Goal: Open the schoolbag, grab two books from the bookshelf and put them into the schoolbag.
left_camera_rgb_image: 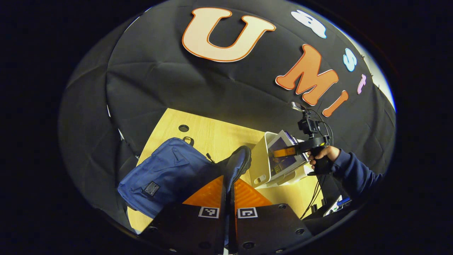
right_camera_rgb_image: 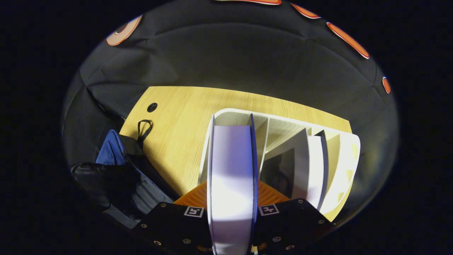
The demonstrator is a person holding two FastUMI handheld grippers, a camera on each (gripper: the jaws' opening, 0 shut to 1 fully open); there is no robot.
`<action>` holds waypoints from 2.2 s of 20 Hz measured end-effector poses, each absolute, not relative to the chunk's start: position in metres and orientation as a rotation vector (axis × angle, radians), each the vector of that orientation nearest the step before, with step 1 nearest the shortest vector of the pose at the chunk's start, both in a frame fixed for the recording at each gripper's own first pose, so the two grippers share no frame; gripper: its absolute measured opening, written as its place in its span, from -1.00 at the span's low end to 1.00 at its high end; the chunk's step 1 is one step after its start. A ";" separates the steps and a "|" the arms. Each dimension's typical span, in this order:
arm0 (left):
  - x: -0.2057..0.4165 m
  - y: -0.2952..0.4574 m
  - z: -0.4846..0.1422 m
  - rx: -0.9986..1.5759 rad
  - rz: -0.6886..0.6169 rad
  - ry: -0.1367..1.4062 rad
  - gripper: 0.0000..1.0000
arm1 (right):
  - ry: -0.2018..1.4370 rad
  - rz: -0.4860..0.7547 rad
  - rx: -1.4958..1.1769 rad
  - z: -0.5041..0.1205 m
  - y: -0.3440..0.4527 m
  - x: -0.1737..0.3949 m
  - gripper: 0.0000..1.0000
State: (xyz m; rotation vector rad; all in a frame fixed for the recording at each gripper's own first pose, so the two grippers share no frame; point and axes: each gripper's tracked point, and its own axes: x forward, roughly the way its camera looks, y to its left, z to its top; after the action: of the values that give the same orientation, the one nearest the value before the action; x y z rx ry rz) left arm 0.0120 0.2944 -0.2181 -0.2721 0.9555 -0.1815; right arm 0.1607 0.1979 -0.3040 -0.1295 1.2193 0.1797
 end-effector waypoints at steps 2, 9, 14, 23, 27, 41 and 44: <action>0.011 0.294 -0.218 -0.273 -0.184 0.958 -0.91 | 1.192 0.209 -0.100 -0.282 0.197 0.155 -0.18; 0.008 0.291 -0.217 -0.269 -0.184 0.969 -0.91 | 1.059 0.275 0.078 -0.187 0.183 0.126 -0.19; 0.012 0.287 -0.218 -0.244 -0.183 0.997 -0.91 | 0.987 0.324 0.209 -0.141 0.181 0.096 -0.19; 0.013 0.282 -0.218 -0.244 -0.144 1.027 -0.91 | 1.023 0.398 0.533 -0.173 0.258 0.030 -0.19; 0.015 0.281 -0.218 -0.235 -0.112 1.052 -0.92 | 1.032 0.343 0.647 -0.206 0.297 0.010 -0.19; 0.007 0.259 -0.221 -0.224 -0.146 1.097 -0.91 | 1.044 0.256 0.880 -0.313 0.407 -0.001 -0.19; 0.007 0.254 -0.223 -0.234 -0.168 1.108 -0.91 | 1.064 0.251 0.889 -0.335 0.426 0.001 -0.19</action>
State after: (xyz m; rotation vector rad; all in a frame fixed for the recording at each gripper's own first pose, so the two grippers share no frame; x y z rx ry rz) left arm 0.0074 0.2535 -0.2225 -0.2337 1.1079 -0.1679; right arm 0.0009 0.4262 -0.3349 0.8887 1.0641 0.2513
